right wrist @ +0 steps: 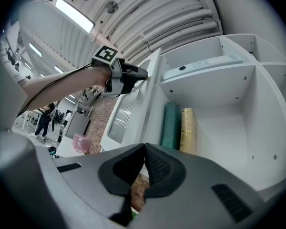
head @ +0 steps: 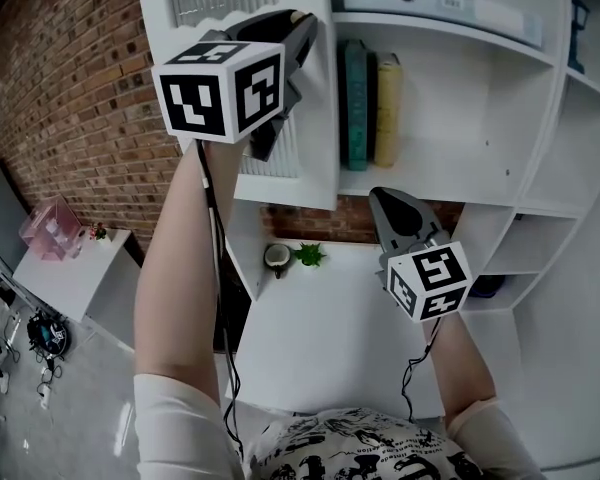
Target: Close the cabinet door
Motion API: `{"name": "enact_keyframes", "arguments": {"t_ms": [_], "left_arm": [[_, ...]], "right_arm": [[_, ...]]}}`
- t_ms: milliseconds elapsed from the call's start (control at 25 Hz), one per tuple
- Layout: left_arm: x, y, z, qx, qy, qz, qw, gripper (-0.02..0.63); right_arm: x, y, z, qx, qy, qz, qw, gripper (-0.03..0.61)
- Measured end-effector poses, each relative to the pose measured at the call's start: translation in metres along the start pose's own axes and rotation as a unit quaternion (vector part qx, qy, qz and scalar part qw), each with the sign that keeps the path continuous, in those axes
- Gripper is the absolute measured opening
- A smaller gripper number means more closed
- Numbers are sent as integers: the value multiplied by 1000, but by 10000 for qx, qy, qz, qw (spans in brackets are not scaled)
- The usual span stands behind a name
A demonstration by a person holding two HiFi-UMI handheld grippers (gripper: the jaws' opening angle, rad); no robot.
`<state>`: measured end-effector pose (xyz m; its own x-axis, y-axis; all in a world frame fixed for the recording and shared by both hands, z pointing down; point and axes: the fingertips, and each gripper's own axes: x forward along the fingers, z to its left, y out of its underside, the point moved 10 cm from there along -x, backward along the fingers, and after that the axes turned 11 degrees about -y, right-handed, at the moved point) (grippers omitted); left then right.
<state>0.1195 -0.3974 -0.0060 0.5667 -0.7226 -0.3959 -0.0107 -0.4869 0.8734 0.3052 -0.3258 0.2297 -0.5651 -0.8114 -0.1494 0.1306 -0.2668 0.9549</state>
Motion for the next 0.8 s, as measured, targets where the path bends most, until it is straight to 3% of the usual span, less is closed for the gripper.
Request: {"name": "enact_keyframes", "arguments": {"t_ms": [320,800], "left_arm": [[23,11,-2,252,-260,60,9993,97],[31,13,0,401,-288,115,9987,98]], "right_arm": [[8,3,-12,15,-27,-6,10000,15],[9,5,-20,87,66,34,9999,15]]}}
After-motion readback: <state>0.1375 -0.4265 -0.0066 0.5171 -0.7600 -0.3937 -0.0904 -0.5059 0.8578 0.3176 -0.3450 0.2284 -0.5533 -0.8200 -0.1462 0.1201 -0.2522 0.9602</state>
